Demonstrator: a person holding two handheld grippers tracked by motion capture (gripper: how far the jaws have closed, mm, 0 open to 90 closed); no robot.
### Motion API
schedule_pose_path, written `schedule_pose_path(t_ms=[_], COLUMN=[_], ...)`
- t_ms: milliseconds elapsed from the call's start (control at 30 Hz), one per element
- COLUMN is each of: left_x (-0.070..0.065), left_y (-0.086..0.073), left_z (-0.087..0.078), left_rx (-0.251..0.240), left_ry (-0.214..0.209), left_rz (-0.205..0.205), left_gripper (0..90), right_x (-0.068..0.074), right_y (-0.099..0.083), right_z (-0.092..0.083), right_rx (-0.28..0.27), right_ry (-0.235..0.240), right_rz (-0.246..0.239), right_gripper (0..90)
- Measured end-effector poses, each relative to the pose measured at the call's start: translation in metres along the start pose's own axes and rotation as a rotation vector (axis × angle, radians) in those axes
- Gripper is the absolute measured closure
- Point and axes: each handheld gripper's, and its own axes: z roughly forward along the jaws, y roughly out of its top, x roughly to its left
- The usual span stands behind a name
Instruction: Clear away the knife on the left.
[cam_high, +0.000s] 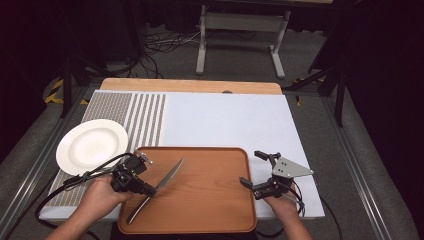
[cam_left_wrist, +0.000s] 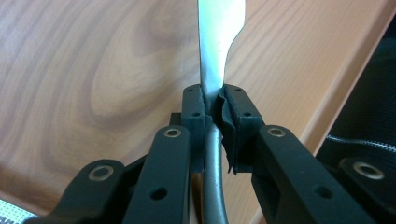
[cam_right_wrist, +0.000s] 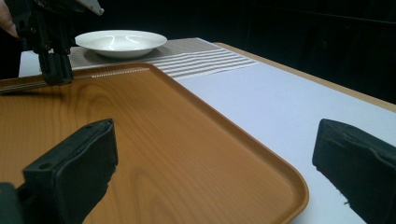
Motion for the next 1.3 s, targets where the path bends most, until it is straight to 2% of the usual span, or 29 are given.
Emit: schedule_pose_path(t_ms=[433,667,767,1033,1067,1133,1167,1300], left_x=[0.0,0.0,0.001,0.001,0.0,0.0,0.001,-0.001], left_y=[0.0,-0.001,-0.002,-0.001,0.0,0.0,0.0,0.0], left_z=[0.007,0.011,0.011,0.012,0.012,0.011,0.008,0.002], left_rx=[0.026,0.062,0.063,0.067,0.067,0.059,0.042,0.002], left_ry=[0.022,0.059,0.057,0.06,0.06,0.053,0.052,0.063], left_rz=[-0.006,0.003,-0.006,0.003,0.019,0.023,0.024,0.035], left_gripper=[80.2,80.0,80.0,79.6,78.6,77.2,67.3,54.5], right_x=[-0.001,-0.001,-0.001,-0.001,-0.001,-0.001,-0.001,-0.001], right_y=[0.0,0.0,0.0,0.0,0.0,0.0,0.0,0.0], right_z=[0.0,0.0,0.0,0.0,0.0,0.0,0.0,0.0], right_rx=[0.004,0.004,0.003,0.004,0.004,0.005,0.006,0.003], right_ry=[0.0,0.001,0.003,0.001,0.002,0.002,0.003,0.003], right_rz=[-0.001,0.005,0.001,0.006,0.006,0.007,0.007,0.002], right_gripper=[0.7,0.7,0.7,0.7,0.7,0.7,0.7,0.7])
